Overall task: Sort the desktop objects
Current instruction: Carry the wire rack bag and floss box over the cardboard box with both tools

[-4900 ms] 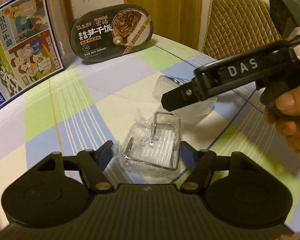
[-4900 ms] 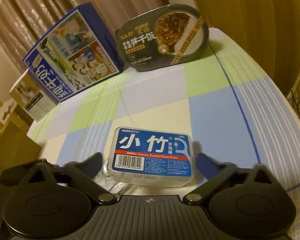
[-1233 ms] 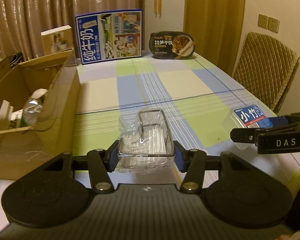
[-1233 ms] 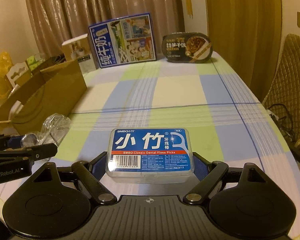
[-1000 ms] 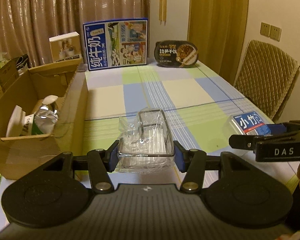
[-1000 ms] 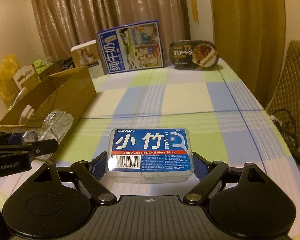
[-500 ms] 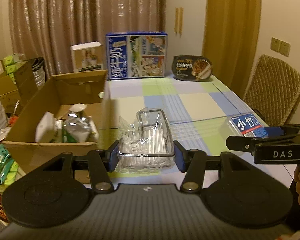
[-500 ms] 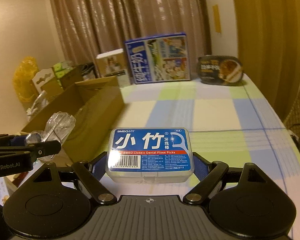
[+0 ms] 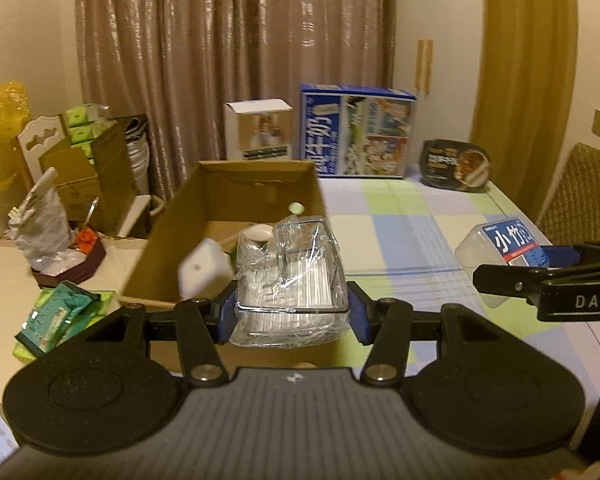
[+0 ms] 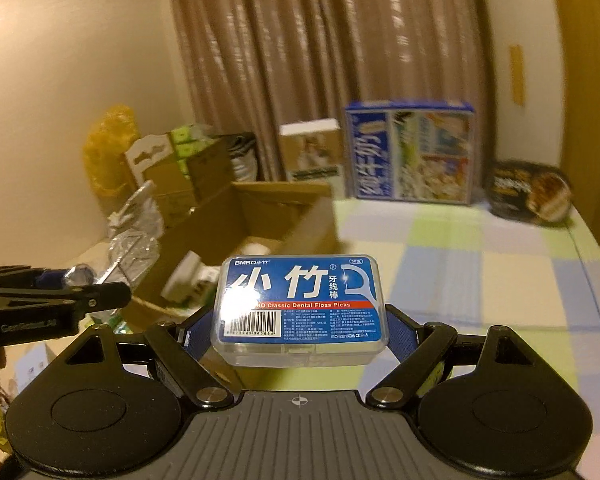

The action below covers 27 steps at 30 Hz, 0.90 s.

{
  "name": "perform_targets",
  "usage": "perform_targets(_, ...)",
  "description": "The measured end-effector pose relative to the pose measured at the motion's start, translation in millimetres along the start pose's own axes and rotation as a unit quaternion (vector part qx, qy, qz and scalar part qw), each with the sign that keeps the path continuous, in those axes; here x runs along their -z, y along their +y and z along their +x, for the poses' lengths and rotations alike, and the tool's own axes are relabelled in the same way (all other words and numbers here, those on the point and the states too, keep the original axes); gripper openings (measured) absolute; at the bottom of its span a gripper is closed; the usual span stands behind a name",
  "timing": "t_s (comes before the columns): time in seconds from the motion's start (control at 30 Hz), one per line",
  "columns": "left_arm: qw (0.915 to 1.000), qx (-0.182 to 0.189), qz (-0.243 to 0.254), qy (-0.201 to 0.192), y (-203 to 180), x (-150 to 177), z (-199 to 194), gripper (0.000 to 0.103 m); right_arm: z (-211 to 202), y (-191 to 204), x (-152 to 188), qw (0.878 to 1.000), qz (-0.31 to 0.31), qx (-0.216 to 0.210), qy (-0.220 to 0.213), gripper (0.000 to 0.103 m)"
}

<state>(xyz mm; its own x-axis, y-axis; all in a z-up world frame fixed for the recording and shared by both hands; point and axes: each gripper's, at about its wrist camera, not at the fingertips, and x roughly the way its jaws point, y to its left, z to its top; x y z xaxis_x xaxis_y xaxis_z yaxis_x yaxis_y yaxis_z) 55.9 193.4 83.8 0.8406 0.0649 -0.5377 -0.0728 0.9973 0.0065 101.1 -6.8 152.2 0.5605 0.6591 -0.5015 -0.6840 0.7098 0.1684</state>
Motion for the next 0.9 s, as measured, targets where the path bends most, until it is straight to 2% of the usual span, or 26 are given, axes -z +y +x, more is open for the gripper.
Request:
perform_targets(0.37, 0.9999, -0.011, -0.008, -0.003, 54, -29, 24, 0.049, 51, 21, -26, 0.999, -0.037, -0.012, 0.003, 0.083)
perform_targets(0.9, 0.9997, 0.003, -0.010, 0.023, 69, -35, 74, 0.049, 100, 22, -40, 0.998, -0.054, -0.018, 0.023, 0.083)
